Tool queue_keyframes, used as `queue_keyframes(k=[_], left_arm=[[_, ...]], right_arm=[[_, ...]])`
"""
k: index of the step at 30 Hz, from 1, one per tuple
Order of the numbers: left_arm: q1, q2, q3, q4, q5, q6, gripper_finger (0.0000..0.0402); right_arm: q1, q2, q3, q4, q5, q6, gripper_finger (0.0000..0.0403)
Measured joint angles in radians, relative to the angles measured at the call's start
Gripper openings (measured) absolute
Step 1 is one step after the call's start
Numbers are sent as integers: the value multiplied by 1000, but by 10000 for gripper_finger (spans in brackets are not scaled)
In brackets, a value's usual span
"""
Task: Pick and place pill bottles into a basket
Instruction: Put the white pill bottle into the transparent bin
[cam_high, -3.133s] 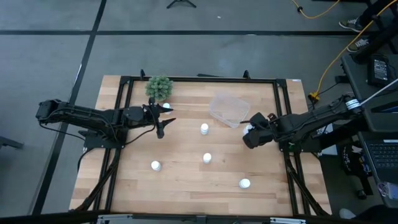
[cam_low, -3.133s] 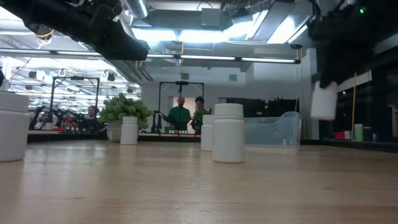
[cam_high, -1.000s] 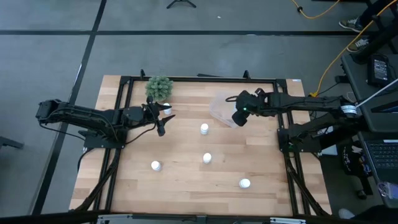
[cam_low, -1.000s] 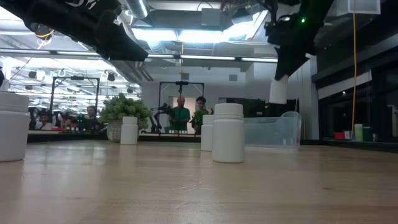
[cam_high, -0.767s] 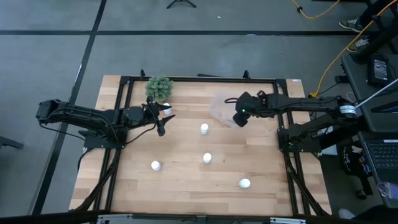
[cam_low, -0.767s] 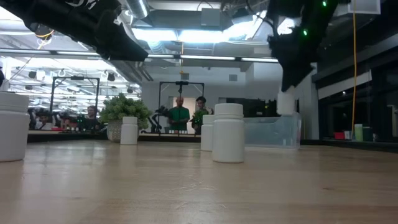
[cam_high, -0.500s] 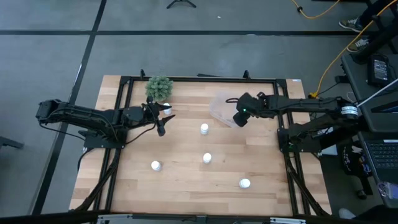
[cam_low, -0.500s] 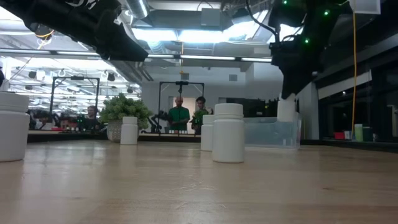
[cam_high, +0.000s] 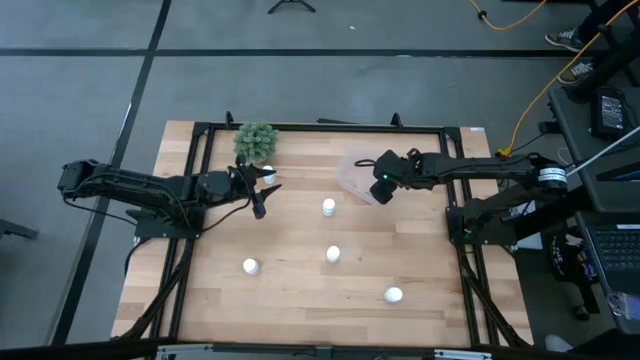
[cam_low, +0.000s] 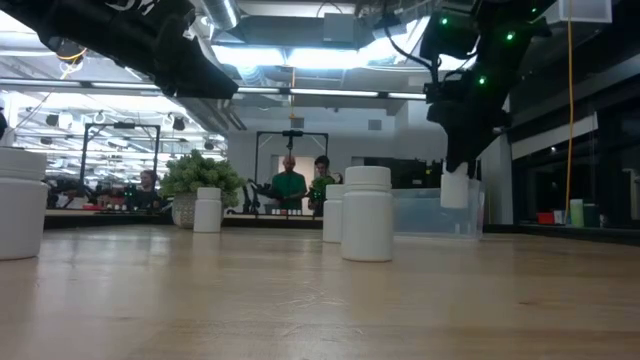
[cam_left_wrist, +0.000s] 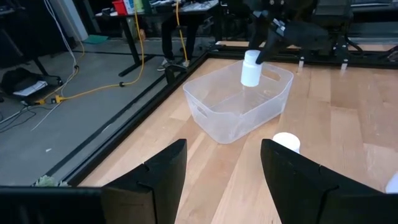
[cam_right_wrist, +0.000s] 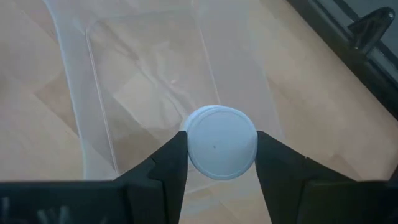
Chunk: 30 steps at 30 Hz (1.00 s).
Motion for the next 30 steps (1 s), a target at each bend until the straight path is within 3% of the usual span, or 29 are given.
queue_keyframes(k=[15, 30], left_arm=[[0, 0, 0, 0, 0, -2, 200], [0, 0, 0, -1, 0, -13, 200]], right_arm=[[-1, 18, -1, 6, -2, 28, 161], [-14, -2, -98, 110, -14, 23, 161]])
